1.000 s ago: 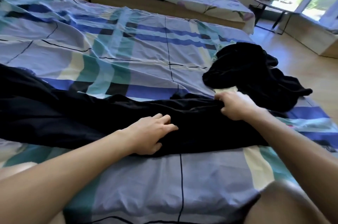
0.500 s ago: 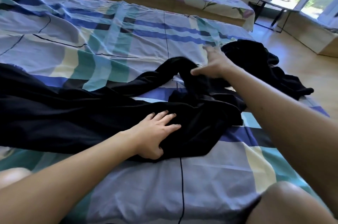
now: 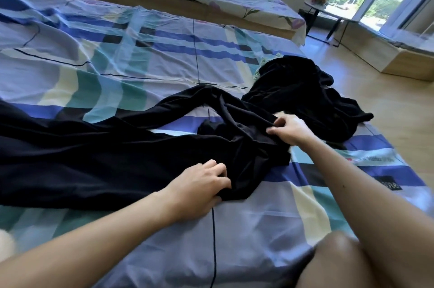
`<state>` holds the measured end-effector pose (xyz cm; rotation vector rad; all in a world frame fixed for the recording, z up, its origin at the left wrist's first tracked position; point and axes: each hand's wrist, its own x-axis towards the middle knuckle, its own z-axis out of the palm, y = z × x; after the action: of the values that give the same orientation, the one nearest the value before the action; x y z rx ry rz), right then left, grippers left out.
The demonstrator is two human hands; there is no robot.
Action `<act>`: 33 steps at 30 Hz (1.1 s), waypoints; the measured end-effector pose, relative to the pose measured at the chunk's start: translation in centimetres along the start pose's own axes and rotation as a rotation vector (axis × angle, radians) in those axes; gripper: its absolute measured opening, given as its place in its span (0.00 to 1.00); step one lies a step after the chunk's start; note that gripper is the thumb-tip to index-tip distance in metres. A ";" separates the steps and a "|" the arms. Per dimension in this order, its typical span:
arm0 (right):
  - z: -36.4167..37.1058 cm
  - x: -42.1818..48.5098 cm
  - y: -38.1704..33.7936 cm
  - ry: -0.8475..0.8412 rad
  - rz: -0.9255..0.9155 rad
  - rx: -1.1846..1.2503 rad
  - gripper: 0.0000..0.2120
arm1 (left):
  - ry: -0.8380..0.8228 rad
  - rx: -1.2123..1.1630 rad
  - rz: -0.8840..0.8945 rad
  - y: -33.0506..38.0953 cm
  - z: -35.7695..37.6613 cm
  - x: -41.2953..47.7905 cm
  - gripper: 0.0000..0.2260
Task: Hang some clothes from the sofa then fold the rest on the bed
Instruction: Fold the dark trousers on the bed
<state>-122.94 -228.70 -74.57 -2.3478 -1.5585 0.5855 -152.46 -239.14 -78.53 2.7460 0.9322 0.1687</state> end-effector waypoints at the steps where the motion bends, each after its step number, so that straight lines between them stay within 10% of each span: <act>1: -0.1 0.6 0.0 -0.007 0.007 -0.059 0.10 | 0.004 -0.006 -0.006 -0.1 -0.1 0.0 0.14; 11: -8.7 5.2 -9.7 0.531 -0.086 0.283 0.08 | -0.102 -0.079 -0.013 -0.9 -0.5 -0.2 0.12; 23: 3.6 0.3 -3.6 -0.113 -0.256 -0.074 0.28 | -0.008 -0.103 -0.042 -0.6 -0.3 -0.3 0.15; 33: -3.4 -3.7 -0.6 -0.352 -0.048 0.227 0.06 | 0.130 -0.081 -0.155 -2.4 0.5 0.1 0.23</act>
<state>-123.08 -231.83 -70.66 -2.1148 -1.5812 1.1497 -153.71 -237.34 -79.61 2.6019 1.1407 0.3521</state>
